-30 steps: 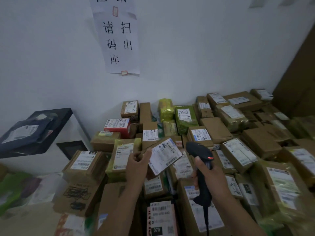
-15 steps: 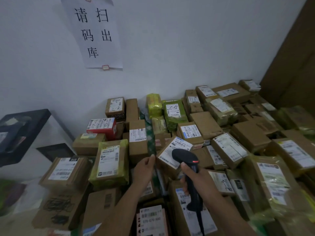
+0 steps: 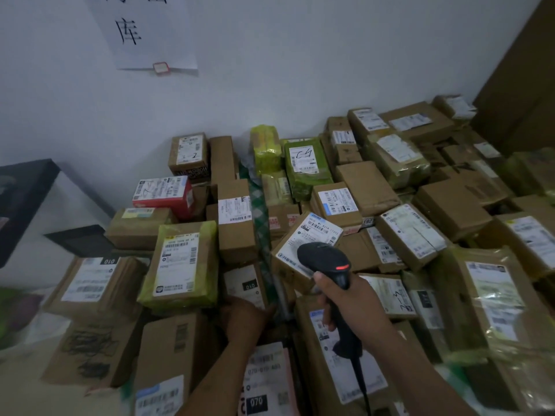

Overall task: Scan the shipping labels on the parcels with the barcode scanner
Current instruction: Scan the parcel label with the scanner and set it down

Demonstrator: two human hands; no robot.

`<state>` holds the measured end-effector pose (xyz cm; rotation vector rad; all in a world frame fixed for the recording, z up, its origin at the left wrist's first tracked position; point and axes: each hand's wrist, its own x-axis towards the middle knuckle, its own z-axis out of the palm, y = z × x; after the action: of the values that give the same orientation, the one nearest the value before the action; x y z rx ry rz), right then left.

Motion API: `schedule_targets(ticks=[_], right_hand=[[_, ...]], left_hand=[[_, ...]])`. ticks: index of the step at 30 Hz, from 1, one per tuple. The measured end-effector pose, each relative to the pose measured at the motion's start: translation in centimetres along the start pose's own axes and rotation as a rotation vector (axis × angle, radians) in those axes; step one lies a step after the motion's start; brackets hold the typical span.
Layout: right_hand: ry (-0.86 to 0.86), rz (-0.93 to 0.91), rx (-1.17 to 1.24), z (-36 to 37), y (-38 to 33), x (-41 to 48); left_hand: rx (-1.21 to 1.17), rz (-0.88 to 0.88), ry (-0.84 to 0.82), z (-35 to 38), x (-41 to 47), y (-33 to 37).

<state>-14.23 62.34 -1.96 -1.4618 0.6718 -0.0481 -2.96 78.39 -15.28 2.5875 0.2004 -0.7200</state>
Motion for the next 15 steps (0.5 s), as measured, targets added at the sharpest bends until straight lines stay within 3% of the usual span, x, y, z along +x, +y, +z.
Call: schedule_targets(ticks=[3, 15], right_hand=[[0.008, -0.007, -0.005, -0.2, 0.2, -0.1], [-0.127, -0.067, 0.057, 0.8, -1.3, -2.2]], left_hand=[[-0.139, -0.039, -0.066, -0.7, -0.2, 0.2], [-0.340, -0.006, 0.045, -6.2, -4.8, 0.2]])
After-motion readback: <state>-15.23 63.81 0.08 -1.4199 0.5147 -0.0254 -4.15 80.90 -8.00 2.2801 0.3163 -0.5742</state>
